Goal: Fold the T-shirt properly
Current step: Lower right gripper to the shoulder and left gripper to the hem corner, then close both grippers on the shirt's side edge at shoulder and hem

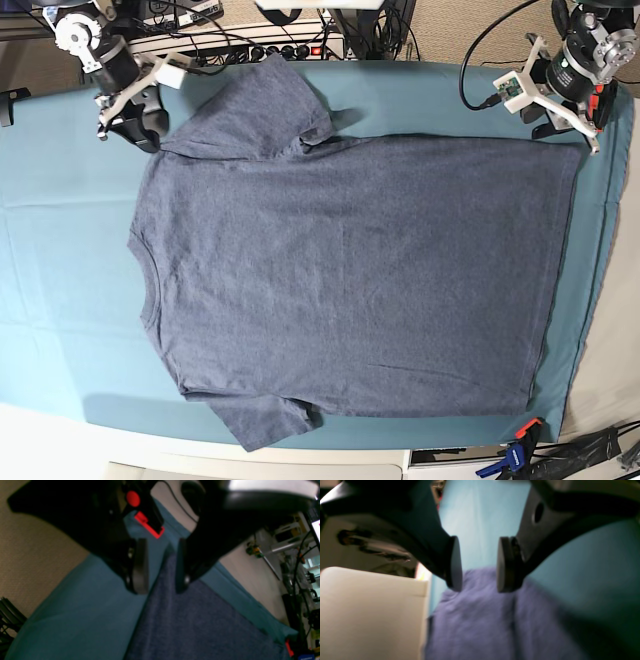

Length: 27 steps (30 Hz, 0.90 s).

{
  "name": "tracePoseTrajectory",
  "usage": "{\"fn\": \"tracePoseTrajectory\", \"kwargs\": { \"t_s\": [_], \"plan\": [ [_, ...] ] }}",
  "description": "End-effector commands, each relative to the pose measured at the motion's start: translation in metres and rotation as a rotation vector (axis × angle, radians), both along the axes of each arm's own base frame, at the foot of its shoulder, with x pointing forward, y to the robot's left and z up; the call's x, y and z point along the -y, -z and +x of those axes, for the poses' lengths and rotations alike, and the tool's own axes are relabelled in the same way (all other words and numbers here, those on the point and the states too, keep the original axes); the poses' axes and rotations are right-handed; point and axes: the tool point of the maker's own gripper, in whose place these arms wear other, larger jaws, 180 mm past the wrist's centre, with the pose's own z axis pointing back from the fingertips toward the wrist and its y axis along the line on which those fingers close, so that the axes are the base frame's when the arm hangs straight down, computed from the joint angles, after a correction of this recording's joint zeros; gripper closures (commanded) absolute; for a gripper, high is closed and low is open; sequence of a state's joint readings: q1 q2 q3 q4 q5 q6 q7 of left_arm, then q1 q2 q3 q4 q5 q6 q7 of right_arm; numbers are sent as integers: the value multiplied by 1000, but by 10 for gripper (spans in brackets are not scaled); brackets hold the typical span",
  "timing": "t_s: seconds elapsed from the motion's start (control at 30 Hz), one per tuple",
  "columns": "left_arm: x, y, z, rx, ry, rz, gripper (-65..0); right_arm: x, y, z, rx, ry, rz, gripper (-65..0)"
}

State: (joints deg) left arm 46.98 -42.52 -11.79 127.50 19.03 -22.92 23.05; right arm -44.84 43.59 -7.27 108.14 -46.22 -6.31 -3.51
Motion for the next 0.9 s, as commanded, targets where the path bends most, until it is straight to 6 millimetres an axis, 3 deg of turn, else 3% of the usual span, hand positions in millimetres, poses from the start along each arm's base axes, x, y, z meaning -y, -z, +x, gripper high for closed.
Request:
{"fn": "tracePoseTrajectory", "kwargs": {
  "t_s": [0.0,0.13,0.33,0.6,0.7,0.87],
  "plan": [
    [1,-7,4,25,16,2,-198,-5,-7,5,28,-9,7,-241],
    [1,-7,3,24,16,2,-198,-15,9,4,-24,31,-1,-243],
    [2,-7,3,24,15,2,-198,-27,23,-3,-59,42,-25,-296],
    [5,-6,2,10,4,-37,-198,17,18,4,-19,237,-156,-296],
    [5,-6,2,10,3,-37,-198,24,17,4,-19,265,-171,-296],
    [5,-6,2,10,3,-37,-198,23,44,-14,-197,255,-181,-296]
  ]
}}
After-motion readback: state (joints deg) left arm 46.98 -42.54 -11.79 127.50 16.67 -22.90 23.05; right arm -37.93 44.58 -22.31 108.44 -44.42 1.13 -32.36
